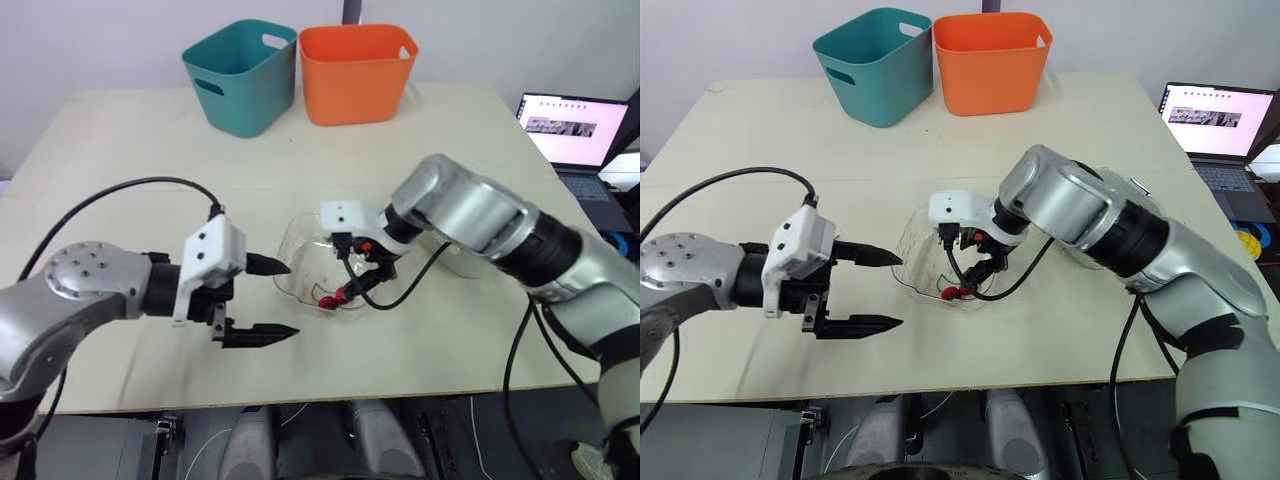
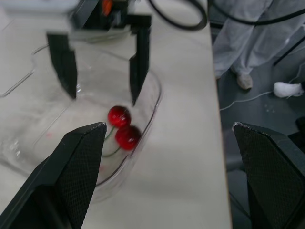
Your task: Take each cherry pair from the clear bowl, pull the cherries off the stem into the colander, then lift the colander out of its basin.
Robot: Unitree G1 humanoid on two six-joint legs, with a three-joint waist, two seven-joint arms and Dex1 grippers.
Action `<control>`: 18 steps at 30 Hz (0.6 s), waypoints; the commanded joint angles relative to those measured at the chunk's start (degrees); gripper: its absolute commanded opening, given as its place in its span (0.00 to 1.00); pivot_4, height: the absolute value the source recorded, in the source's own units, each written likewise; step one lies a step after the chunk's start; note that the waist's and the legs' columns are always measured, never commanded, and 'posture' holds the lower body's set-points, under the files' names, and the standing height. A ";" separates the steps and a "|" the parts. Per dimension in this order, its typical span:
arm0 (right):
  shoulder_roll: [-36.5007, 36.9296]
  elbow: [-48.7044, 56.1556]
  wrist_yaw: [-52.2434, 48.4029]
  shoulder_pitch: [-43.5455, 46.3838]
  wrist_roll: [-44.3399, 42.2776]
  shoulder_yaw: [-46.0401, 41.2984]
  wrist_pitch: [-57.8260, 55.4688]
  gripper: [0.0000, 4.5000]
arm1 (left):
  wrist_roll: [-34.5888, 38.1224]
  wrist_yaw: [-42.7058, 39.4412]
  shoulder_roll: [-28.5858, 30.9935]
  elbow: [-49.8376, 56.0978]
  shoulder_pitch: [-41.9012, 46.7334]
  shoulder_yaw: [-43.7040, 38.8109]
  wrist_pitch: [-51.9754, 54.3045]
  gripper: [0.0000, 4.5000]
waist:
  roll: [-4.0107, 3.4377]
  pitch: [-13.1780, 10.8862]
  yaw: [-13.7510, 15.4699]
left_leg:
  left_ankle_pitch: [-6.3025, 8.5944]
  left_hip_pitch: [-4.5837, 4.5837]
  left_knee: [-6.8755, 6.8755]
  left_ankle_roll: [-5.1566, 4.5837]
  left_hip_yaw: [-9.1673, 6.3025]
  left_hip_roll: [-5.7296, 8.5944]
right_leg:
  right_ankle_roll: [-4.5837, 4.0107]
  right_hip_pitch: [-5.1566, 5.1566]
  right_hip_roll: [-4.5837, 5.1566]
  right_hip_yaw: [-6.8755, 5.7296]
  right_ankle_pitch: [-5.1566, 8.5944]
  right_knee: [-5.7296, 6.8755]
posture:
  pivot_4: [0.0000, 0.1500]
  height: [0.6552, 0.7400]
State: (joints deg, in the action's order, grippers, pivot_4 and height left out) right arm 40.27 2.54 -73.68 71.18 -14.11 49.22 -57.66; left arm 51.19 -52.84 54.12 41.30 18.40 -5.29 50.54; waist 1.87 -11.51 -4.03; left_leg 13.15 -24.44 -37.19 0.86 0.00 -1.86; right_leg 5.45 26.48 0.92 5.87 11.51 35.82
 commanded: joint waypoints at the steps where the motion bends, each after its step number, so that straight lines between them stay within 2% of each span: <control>1: -0.68 -0.66 -2.55 1.15 2.11 -0.09 1.23 0.90 | 0.55 2.33 -1.93 2.34 -2.41 -1.15 -2.06 0.99 | 0.00 0.00 -0.06 | 0.00 -0.01 0.00 0.00 -0.01 0.00 | 0.00 0.02 -0.01 0.00 0.00 0.04 | 1.00 1.00; 7: -3.19 -3.95 -5.87 0.81 4.96 1.52 2.65 0.90 | -4.92 0.16 0.56 2.51 -8.58 -0.40 -5.89 0.99 | 0.00 0.01 -0.13 | 0.00 0.09 -0.02 0.00 -0.09 -0.02 | -0.05 0.03 -0.10 0.00 0.03 0.22 | 1.00 1.00; 18: -7.49 -8.01 -6.57 -1.01 11.59 3.47 6.91 0.90 | -8.08 -0.74 2.75 -0.33 -7.87 -1.67 -8.10 0.99 | 0.00 0.00 -0.05 | -0.01 0.07 -0.02 0.02 -0.11 -0.01 | -0.06 0.02 -0.08 -0.01 0.03 0.23 | 1.00 1.00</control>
State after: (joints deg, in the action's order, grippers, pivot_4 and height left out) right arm 32.81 -6.14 -79.65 69.91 -3.67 53.22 -51.69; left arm 43.97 -53.03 56.09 40.74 9.81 -5.32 43.94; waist 1.86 -11.51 -4.08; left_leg 13.14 -24.36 -37.21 0.88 -0.12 -1.86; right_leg 5.39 26.50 0.83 5.86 11.54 36.05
